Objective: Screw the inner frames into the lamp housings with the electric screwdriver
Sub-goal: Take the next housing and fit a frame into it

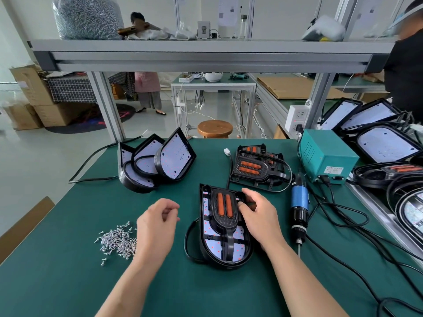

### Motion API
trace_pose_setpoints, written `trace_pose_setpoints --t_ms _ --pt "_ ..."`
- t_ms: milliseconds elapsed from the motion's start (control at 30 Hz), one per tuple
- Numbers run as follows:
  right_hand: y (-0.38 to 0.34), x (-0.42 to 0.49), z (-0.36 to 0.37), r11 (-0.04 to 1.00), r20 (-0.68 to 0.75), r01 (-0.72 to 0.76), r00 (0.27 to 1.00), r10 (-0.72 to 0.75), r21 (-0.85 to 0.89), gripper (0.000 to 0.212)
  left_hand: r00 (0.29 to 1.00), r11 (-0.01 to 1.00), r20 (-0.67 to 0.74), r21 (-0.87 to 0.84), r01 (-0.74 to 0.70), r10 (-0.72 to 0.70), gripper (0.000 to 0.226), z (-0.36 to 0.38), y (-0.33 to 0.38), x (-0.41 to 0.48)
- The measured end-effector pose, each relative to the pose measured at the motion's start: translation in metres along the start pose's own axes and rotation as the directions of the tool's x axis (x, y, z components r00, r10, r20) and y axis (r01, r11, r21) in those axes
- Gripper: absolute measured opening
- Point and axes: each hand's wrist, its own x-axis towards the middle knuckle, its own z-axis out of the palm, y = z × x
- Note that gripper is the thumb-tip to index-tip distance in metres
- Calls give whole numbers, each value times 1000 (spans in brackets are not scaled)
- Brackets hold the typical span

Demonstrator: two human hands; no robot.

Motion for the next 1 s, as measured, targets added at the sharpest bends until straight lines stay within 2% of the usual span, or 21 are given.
trace_pose_setpoints --t_ms 167,233,300,400,467,500,567,633,733,900,1000 --pt "-4 -3 0 1000 -31 -4 1000 4 16 42 999 999 36 -34 -10 11 26 16 -5 -12" --pt "-7 -7 -1 999 -79 43 996 -43 0 41 998 999 51 -30 -21 23 31 16 -6 -10" --pt "-10 -11 -6 990 -190 142 971 -144 -23 38 998 999 61 2 -35 35 33 15 -9 -9" --pt "-15 -10 -26 970 -431 233 870 -240 -69 36 996 998 70 25 -58 56 28 17 -11 -8" --pt "-13 -3 -46 974 -537 160 814 -223 -161 39 996 998 69 5 -64 64 26 18 -10 -7" --pt "-8 1 -57 973 -549 74 815 -185 -218 43 996 998 65 -8 -66 66 26 19 -10 -7" --pt "3 8 -76 929 -487 -141 872 -47 -341 58 996 998 58 -19 -68 69 24 20 -10 -7" --pt "12 11 -85 842 -357 -299 924 138 -449 69 996 998 58 -4 -69 69 24 20 -11 -7" --pt "18 12 -85 732 -253 -350 936 245 -584 71 995 998 66 5 -69 68 24 20 -11 -6" --pt "15 18 -91 759 -281 -385 920 273 -525 56 995 998 74 -16 -67 68 25 19 -10 -6" --pt "23 15 -99 862 -345 -401 892 291 -311 48 995 996 75 -54 -69 73 26 19 -8 -6"
